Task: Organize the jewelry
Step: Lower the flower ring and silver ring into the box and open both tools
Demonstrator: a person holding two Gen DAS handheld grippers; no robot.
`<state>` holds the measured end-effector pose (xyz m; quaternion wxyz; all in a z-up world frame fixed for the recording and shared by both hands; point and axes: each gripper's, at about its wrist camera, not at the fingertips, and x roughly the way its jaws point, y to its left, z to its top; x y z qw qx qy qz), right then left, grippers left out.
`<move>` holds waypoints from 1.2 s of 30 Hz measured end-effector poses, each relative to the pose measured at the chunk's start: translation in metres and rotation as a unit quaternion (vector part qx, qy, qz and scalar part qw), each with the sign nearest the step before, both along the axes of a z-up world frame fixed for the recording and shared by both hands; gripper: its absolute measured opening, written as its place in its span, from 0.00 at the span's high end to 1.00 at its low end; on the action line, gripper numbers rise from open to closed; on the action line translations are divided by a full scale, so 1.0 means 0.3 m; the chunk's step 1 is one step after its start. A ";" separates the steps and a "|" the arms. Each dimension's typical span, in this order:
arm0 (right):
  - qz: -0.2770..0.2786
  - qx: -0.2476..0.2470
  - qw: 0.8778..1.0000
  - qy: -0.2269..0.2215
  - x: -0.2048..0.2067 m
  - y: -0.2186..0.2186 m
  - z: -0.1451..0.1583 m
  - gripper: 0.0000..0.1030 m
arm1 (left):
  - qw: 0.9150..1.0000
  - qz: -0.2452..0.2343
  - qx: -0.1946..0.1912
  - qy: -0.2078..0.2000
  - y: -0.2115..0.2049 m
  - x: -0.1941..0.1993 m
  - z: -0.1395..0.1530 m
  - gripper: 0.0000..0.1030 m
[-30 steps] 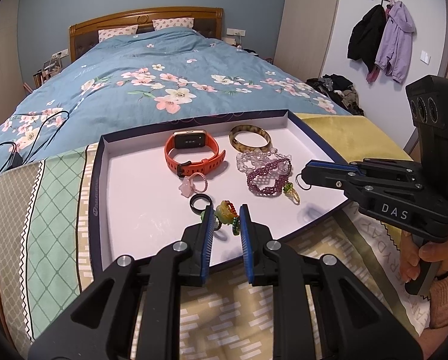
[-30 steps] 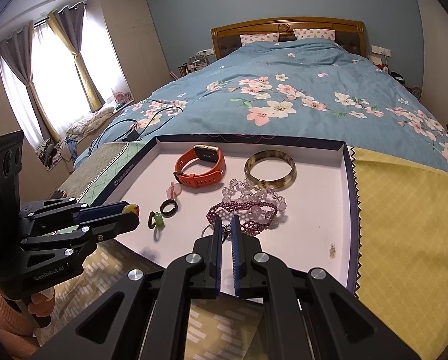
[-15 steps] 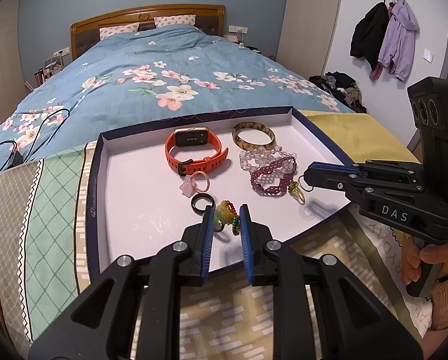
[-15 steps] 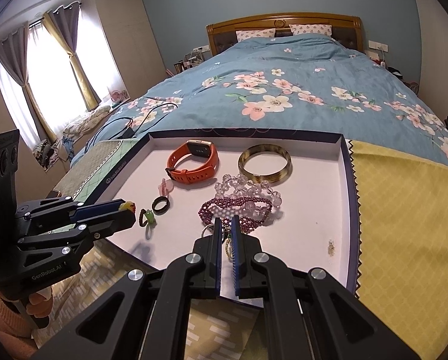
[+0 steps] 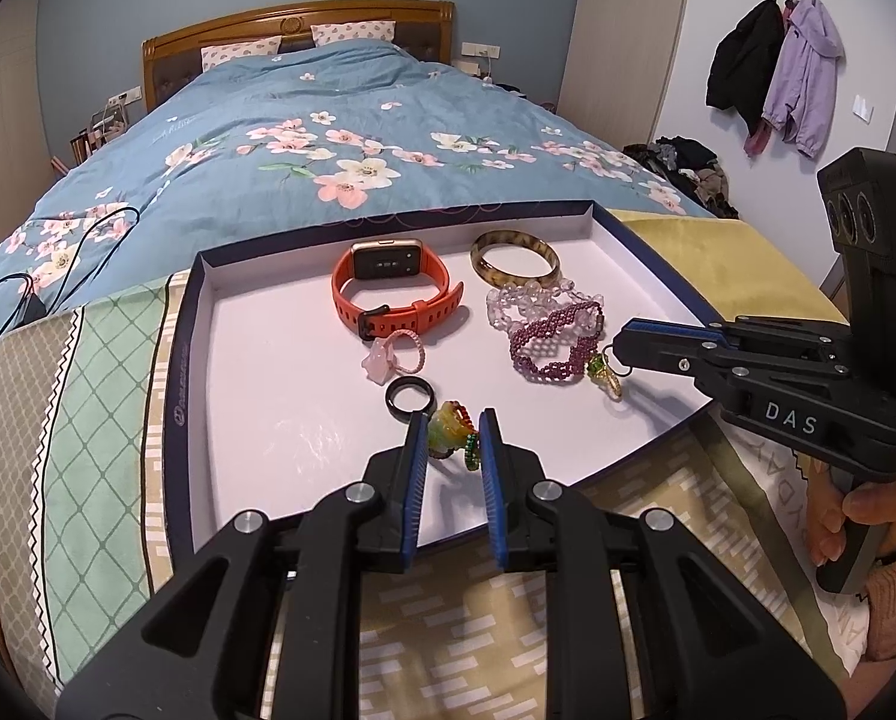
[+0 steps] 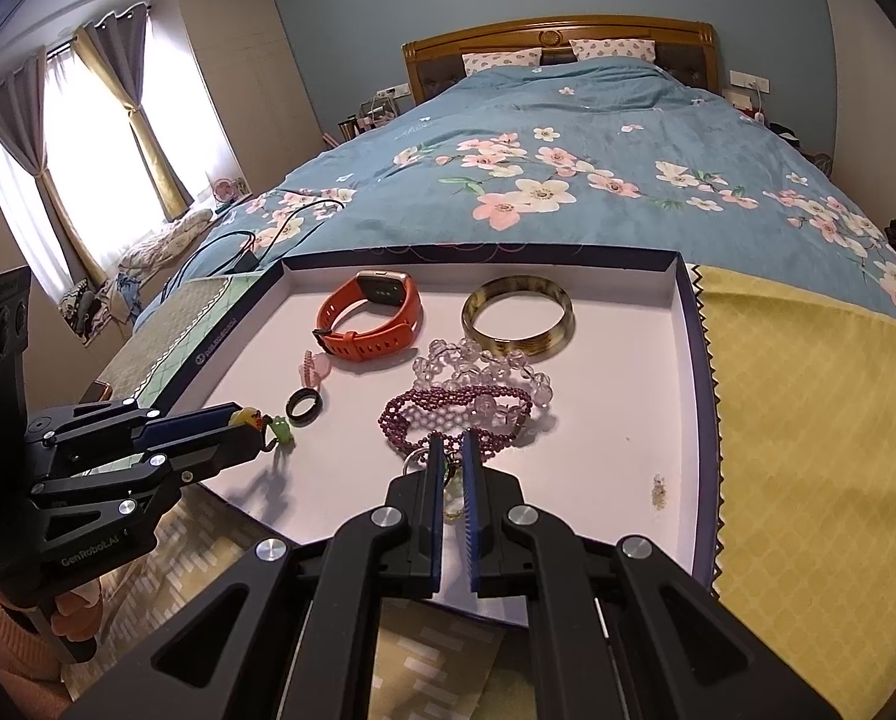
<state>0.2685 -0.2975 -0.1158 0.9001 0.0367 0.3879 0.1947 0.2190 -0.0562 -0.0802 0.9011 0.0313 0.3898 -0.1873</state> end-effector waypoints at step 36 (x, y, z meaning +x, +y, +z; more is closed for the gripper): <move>-0.010 -0.002 1.000 0.012 0.018 -0.007 -0.022 0.96 | 1.000 0.007 0.002 0.012 -0.008 0.012 -0.037 0.82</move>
